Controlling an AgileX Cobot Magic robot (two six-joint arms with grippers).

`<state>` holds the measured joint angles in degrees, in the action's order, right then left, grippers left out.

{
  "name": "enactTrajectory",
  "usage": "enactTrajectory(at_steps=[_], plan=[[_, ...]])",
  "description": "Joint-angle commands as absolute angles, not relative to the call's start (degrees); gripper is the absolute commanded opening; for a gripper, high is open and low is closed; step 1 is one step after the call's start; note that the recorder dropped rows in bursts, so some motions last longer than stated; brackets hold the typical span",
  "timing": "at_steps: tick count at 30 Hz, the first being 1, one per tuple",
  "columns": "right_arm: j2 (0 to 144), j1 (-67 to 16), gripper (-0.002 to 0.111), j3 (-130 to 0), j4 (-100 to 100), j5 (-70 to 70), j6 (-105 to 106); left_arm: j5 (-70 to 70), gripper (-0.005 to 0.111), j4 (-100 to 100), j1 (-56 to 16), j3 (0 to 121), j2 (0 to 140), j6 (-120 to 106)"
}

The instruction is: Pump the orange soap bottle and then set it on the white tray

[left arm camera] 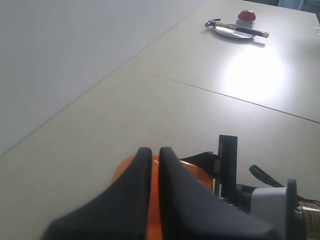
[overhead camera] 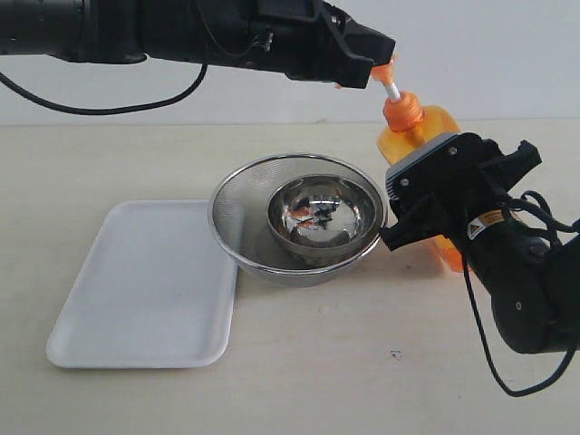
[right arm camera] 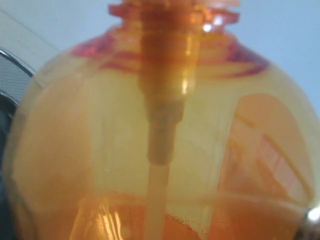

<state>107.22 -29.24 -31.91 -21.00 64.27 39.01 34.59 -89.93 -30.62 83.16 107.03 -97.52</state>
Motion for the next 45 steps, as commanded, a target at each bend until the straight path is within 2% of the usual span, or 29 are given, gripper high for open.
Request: enactTrajectory(at_steps=[1, 45], plan=[[105.9, -29.2, 0.0, -32.0, -20.3, 67.0, 39.5, 34.5, 0.005, -88.5, -31.1, 83.6, 107.5, -97.8], [105.9, -29.2, 0.0, -32.0, -19.6, 67.0, 40.0, 36.1, 0.005, -86.0, -32.7, 83.6, 114.7, -95.8]])
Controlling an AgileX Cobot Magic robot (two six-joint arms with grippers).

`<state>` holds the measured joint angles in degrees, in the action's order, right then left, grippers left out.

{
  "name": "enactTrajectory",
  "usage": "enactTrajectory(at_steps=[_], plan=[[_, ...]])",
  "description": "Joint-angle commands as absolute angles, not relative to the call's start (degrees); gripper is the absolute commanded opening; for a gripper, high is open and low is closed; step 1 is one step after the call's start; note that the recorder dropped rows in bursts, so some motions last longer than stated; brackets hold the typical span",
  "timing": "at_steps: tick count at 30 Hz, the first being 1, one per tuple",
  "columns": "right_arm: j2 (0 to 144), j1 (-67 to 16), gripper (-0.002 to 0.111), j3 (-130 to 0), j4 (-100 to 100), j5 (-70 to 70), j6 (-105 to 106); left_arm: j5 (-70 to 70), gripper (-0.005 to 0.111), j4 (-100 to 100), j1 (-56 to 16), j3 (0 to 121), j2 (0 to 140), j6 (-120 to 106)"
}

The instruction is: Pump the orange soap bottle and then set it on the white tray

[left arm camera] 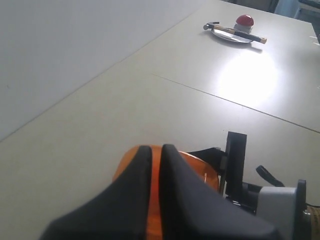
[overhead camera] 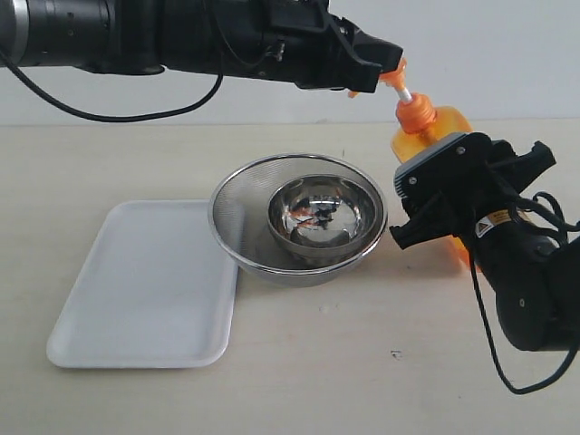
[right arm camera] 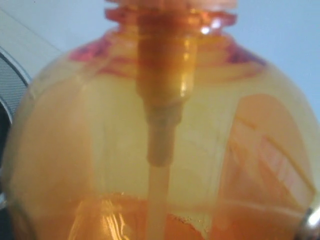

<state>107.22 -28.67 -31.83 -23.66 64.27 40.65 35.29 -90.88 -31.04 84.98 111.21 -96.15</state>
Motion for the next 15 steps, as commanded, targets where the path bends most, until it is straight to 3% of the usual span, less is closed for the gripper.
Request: enactTrajectory(at_steps=[1, 15], plan=[[105.9, -29.2, 0.0, -32.0, -19.5, 67.0, 40.0, 36.3, 0.005, -86.0, -32.7, 83.6, 115.0, -95.8], [105.9, -29.2, 0.0, -32.0, -18.8, 67.0, 39.8, 37.6, 0.005, -85.9, -32.7, 83.5, 114.6, -95.8]])
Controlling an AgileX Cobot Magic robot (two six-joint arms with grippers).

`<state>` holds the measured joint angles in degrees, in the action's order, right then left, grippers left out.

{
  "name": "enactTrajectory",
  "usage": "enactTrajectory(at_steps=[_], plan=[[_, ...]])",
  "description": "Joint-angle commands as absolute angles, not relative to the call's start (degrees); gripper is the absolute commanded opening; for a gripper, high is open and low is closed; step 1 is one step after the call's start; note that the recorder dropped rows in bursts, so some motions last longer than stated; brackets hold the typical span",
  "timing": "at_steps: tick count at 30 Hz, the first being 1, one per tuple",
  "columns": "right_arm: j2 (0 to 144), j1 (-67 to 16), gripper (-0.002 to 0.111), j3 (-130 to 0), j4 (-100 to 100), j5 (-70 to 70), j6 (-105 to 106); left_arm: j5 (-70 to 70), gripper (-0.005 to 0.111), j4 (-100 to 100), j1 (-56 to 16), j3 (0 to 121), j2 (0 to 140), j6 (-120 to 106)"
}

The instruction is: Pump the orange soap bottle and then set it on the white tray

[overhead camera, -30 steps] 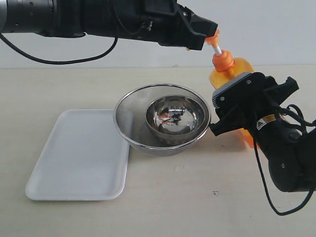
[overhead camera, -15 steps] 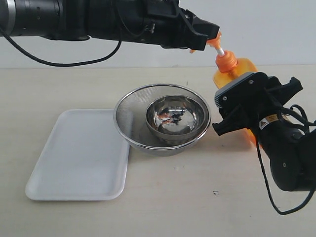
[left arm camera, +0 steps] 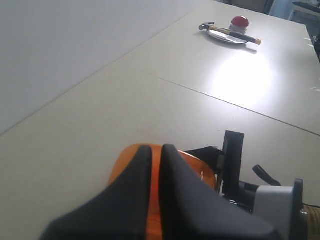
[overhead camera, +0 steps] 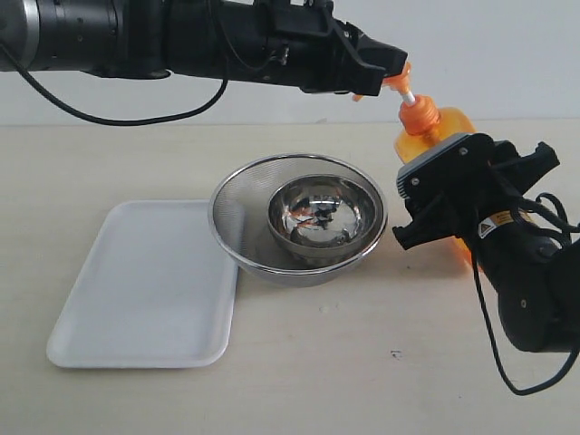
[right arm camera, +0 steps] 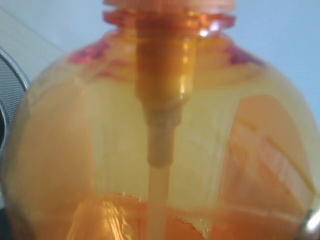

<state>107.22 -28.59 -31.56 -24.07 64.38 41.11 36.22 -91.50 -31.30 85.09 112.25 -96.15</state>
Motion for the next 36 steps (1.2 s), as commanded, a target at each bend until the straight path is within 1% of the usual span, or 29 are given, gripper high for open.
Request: enactTrajectory(at_steps=[1, 8, 16, 29, 36], plan=[[105.9, -29.2, 0.0, -32.0, -19.1, 67.0, 39.8, 37.5, 0.005, -85.9, -32.7, 83.5, 114.2, -95.8], [105.9, -29.2, 0.0, -32.0, -20.4, 67.1, 39.7, 32.5, 0.005, -85.9, -32.4, 83.5, 107.9, -96.0], [105.9, -29.2, 0.0, -32.0, -20.4, 67.1, 39.5, 30.1, 0.005, -86.3, -30.9, 83.6, 101.8, -96.0], [105.9, -29.2, 0.0, -32.0, -20.4, 67.1, 39.3, 30.3, 0.005, -86.2, -30.9, 83.6, 104.9, -94.7], [105.9, -29.2, 0.0, -32.0, -20.2, 66.5, 39.3, 33.2, 0.005, -86.3, -31.1, 83.6, 108.4, -94.5]])
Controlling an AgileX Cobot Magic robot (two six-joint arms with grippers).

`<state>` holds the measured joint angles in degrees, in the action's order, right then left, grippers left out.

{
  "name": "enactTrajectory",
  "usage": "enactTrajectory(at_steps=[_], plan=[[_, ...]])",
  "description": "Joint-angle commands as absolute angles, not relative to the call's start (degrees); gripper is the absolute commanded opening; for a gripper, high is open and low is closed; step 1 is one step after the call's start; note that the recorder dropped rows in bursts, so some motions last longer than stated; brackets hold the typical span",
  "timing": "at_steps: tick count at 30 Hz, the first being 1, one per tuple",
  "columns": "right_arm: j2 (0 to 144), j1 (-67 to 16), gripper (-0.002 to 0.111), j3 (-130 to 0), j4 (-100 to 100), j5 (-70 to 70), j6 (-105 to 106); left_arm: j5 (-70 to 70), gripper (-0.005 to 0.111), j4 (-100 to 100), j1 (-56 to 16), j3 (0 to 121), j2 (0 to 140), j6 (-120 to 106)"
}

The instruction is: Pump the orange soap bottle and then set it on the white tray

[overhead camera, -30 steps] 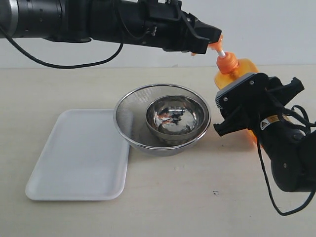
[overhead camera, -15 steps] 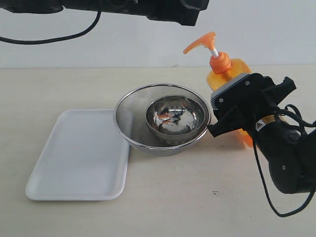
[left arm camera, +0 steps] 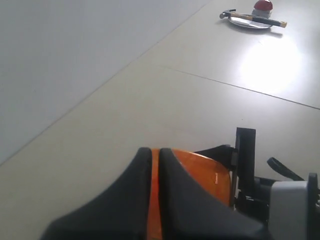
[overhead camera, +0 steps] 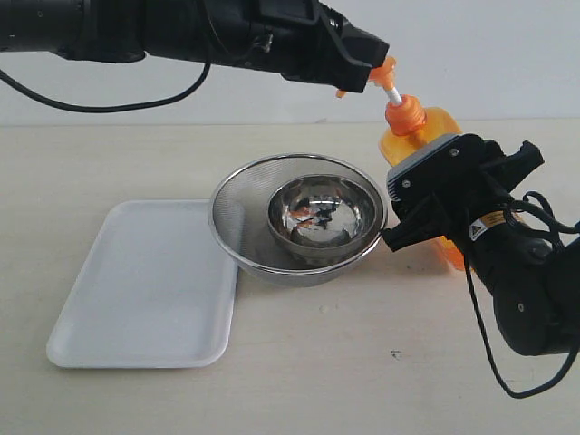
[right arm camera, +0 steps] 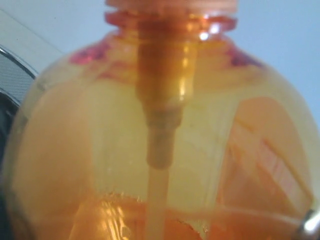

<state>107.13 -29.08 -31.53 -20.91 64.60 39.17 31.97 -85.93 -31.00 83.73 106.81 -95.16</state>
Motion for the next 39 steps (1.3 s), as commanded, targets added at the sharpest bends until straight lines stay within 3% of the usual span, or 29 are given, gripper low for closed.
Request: enactTrajectory(at_steps=[1, 39], plan=[[105.9, -29.2, 0.0, -32.0, -20.2, 66.5, 39.3, 33.2, 0.005, -86.3, -31.2, 83.6, 108.7, -94.5], [105.9, -29.2, 0.0, -32.0, -20.0, 67.4, 39.2, 33.0, 0.005, -86.1, -33.3, 80.9, 113.0, -96.0]])
